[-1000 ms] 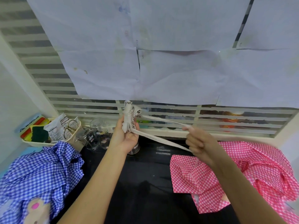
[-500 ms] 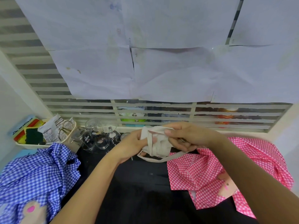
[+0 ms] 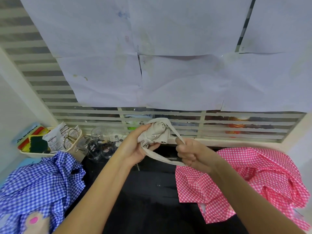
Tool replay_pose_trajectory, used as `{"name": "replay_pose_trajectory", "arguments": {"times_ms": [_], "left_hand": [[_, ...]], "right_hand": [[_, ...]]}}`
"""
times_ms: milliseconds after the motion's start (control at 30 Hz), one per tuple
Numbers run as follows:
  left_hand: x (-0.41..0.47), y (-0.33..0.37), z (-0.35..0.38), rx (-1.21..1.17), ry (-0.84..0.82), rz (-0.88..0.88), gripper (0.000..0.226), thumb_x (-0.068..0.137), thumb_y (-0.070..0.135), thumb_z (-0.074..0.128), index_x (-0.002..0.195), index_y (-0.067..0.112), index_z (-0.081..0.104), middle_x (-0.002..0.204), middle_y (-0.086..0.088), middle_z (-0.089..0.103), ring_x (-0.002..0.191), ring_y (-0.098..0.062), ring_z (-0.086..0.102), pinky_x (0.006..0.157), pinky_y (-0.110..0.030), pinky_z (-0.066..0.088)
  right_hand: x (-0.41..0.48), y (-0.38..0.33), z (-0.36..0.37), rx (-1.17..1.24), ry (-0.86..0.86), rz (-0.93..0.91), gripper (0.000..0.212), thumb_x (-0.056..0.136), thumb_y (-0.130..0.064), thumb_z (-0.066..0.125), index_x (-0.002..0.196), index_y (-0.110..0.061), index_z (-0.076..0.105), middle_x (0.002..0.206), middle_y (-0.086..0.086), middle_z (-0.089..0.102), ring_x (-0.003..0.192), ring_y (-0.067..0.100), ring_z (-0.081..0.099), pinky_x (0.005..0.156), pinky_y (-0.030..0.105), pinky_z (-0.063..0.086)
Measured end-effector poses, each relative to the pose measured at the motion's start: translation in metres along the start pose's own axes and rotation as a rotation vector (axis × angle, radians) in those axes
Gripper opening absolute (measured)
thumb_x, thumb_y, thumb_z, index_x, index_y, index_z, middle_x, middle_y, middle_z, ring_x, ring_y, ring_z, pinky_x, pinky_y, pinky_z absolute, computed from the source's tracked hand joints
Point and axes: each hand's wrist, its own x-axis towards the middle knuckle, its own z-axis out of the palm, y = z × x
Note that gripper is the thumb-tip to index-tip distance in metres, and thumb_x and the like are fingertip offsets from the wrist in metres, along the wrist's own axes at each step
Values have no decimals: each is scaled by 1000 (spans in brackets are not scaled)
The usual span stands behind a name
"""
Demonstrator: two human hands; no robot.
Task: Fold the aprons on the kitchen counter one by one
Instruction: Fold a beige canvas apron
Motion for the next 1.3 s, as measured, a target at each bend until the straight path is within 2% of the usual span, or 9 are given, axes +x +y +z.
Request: {"name": "replay_pose_trajectory", "arguments": {"times_ms": [133,400,567,667,800,967,1100,1200,1300], "left_hand": [[-9,7,-2,42,-96,-108,15,72,16,68,79,5,75,78,-12,71,64,-22,69,51,-27,56],[-18,27,-11,526,-262,31,31,67,20,74,96,8,70,92,-6,73,84,-16,69,70,-25,56],[-33,46,-18,624,-214,117,30,77,22,73,102,6,68,101,-10,72,94,-21,68,83,-29,54],[-49,60,-32,644,-156,130,23,80,15,71,100,4,67,96,-8,73,89,-19,69,77,-27,56],[-83,80,-49,816,-123,178,15,76,6,71,90,6,68,83,0,73,78,-13,68,69,-22,54],[-137,121,-83,957,-22,287,24,72,10,80,90,9,63,79,6,70,78,-9,66,74,-23,54],[-184,147,-112,960,39,343,28,64,17,86,77,24,63,79,9,65,77,-8,63,71,-21,50],[-222,162,-130,952,24,371,27,64,17,86,72,34,68,78,11,67,77,-3,63,69,-18,49],[-252,174,-148,862,-30,375,26,57,35,89,74,35,69,76,12,67,75,-1,62,67,-15,48]], "right_hand": [[0,-18,5,-505,400,-184,14,82,-16,66,71,-17,57,45,-6,46,42,6,42,56,20,45],[14,-92,10,-504,310,-491,40,84,4,58,55,-22,57,45,0,46,42,12,42,71,27,54],[40,-118,44,-754,385,-538,16,89,-2,58,74,-5,56,68,10,63,68,22,64,84,34,56],[54,-129,59,-1057,370,-567,11,84,-1,63,81,-12,64,81,4,65,76,15,61,73,29,55],[71,-139,91,-1164,219,-494,25,80,3,68,89,-20,75,81,-6,66,57,5,51,55,16,44],[101,-142,159,-571,-58,-161,19,85,15,54,81,-1,65,54,3,62,35,4,42,37,11,36],[127,-130,223,-253,-220,121,37,89,4,46,65,-5,74,59,6,61,36,3,52,33,8,39],[134,-133,260,-436,-497,226,40,90,-2,46,56,-7,67,53,3,53,27,0,37,26,9,25],[150,-134,276,-810,-719,211,51,95,-23,52,45,-18,55,41,-5,40,30,5,24,38,24,14]]}}
